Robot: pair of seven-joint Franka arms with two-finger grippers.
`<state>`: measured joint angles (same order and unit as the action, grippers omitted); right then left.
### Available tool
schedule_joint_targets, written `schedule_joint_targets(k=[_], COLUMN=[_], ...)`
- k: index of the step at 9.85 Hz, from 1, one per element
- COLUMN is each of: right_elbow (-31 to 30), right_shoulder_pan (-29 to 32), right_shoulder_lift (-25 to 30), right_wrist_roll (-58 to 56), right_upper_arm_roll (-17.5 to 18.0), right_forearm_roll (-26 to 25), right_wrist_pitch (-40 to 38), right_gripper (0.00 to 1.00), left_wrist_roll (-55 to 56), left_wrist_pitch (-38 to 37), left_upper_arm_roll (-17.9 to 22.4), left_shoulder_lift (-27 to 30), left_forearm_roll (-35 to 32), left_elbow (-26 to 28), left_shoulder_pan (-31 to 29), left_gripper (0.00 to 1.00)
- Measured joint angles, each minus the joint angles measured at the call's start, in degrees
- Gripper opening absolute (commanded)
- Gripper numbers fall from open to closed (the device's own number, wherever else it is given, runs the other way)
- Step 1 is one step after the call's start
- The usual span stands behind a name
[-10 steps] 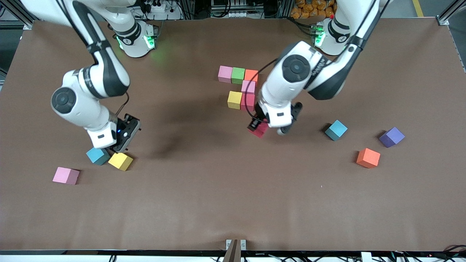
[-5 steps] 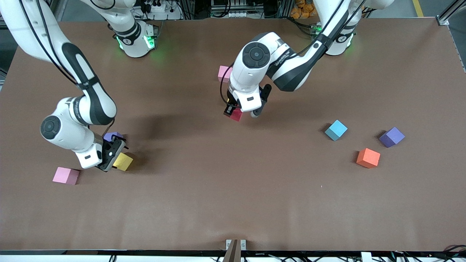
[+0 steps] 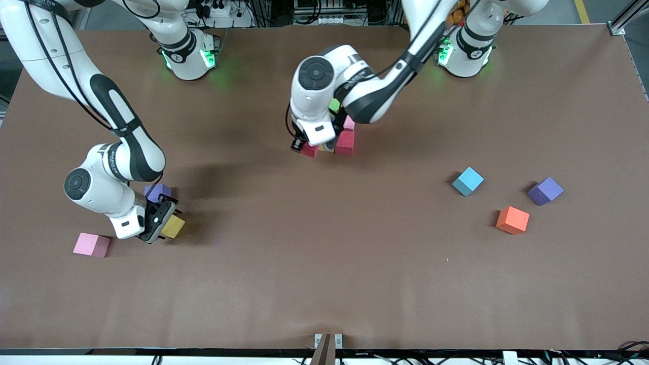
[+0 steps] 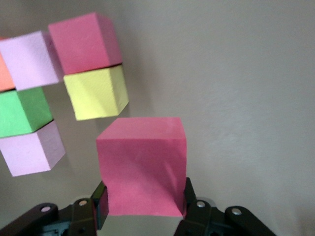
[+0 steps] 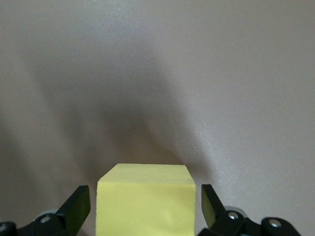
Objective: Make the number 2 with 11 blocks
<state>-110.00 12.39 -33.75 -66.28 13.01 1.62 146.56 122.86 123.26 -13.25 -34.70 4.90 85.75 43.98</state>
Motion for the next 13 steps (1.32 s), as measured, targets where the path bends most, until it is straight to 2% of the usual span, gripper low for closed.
schedule_joint_targets(k=[1, 2, 5, 6, 8, 10, 13], right_elbow=[0.17, 0.49, 1.05, 1.09, 1.72, 2.54, 2.59], right_shoulder_pan=[0.06, 0.3, 1.59, 1.74, 1.75, 1.71, 0.81], right_shoulder_lift=[0.0, 0.01, 0.02, 0.02, 0.09, 0.46, 1.01], right_wrist_roll=[0.05, 0.24, 1.54, 2.35, 6.98, 12.83, 19.62], right_upper_arm_roll=[0.01, -0.01, 0.0, 0.01, 0.06, 0.56, 1.83], right_forearm_roll=[0.0, 0.0, 0.04, 0.07, 0.12, 0.12, 0.11], right_wrist_pitch=[0.0, 0.0, -0.04, -0.08, -2.5, -7.73, -10.89], right_gripper=[0.84, 0.71, 0.52, 0.43, 0.39, 0.39, 0.38], left_wrist_roll=[0.89, 2.14, 8.58, 9.48, 10.05, 10.05, 10.05], left_wrist_pitch=[0.02, 0.31, 2.99, 3.36, 3.68, 3.88, 4.98], left_upper_arm_roll=[0.44, 0.49, 0.56, 0.56, 0.56, 0.54, -0.54], left_shoulder_lift=[-0.62, -1.18, -2.62, -3.1, -3.75, -4.29, -5.04], left_forearm_roll=[0.65, 0.85, 1.06, 1.07, 1.07, 1.07, 0.52], left_elbow=[-0.12, -0.19, -0.24, -0.24, -0.25, -0.24, -0.02], left_shoulder_pan=[1.07, 1.59, 2.01, 2.32, 3.14, 3.82, 4.68], left_gripper=[0.0, 0.0, 0.0, 0.0, 0.0, 0.0, 0.0])
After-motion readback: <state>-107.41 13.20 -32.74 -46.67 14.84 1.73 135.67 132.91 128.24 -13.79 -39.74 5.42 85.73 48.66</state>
